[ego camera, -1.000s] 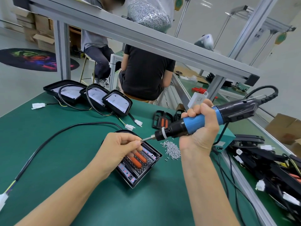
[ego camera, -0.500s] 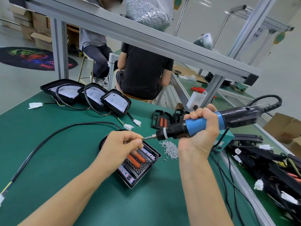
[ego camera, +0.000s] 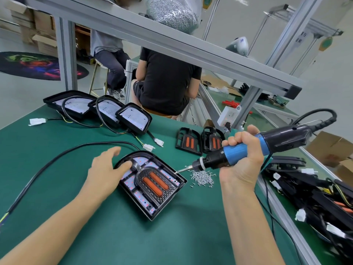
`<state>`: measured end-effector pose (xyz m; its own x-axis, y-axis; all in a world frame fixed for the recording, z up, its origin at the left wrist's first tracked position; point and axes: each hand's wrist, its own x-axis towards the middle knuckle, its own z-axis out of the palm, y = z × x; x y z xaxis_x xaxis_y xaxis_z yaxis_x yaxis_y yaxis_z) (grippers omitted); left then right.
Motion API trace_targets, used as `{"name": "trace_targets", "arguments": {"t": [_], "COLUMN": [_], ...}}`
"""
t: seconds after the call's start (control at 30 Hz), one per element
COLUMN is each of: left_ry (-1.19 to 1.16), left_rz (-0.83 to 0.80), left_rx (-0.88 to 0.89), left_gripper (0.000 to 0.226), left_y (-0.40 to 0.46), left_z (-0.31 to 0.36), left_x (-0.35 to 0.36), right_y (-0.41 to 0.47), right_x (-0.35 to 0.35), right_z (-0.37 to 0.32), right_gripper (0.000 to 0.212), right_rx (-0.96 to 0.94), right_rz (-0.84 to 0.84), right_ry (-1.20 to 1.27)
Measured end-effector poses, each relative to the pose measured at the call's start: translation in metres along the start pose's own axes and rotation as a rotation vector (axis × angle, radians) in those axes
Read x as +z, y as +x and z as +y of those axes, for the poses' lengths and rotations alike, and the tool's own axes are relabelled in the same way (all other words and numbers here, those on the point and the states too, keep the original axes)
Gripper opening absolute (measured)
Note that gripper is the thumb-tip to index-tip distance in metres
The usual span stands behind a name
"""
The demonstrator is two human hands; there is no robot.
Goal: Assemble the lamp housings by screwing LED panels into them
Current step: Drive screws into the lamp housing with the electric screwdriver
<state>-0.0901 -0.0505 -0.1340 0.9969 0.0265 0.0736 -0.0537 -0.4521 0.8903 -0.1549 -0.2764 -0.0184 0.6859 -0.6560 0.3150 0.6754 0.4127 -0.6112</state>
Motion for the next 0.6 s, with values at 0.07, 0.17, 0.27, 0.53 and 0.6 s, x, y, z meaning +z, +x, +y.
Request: {"name": "trace_targets", "arguments": {"t": [0.07, 0.17, 0.27, 0.53, 0.6], "left_ry": [0.104, 0.313, 0.442, 0.43, 0.256], "left_rz": [-0.006, 0.009, -0.004, 0.043, 0.057], "left_rx": [-0.07, -0.067, -0.078, -0.099, -0.12], "left_gripper": [0.049, 0.046, 0.035, 0.021, 0.016], "left_y": [0.001, 0.007, 0.016, 0.029, 0.03], "left_z": [-0.007, -0.007, -0.002, 0.001, 0.001], "left_x": [0.003, 0.006, 0.007, 0.014, 0.018], "right_y": [0.0, 0.001, 0.001, 0.006, 0.007], "right_x": [-0.003, -0.006, -0.008, 0.001, 0.006], "right_z": [0.0, 0.001, 0.003, 0.021, 0.028], "right_gripper": [0.027, 0.028, 0.028, 0.028, 0.027], "right_rx": [0.005, 0.006, 0.002, 0.011, -0.007], "right_rz": [-0.002, -0.011, -0.018, -0.012, -0.01], "right_ry": [-0.025, -0.051, -0.089, -0.048, -0.05]}}
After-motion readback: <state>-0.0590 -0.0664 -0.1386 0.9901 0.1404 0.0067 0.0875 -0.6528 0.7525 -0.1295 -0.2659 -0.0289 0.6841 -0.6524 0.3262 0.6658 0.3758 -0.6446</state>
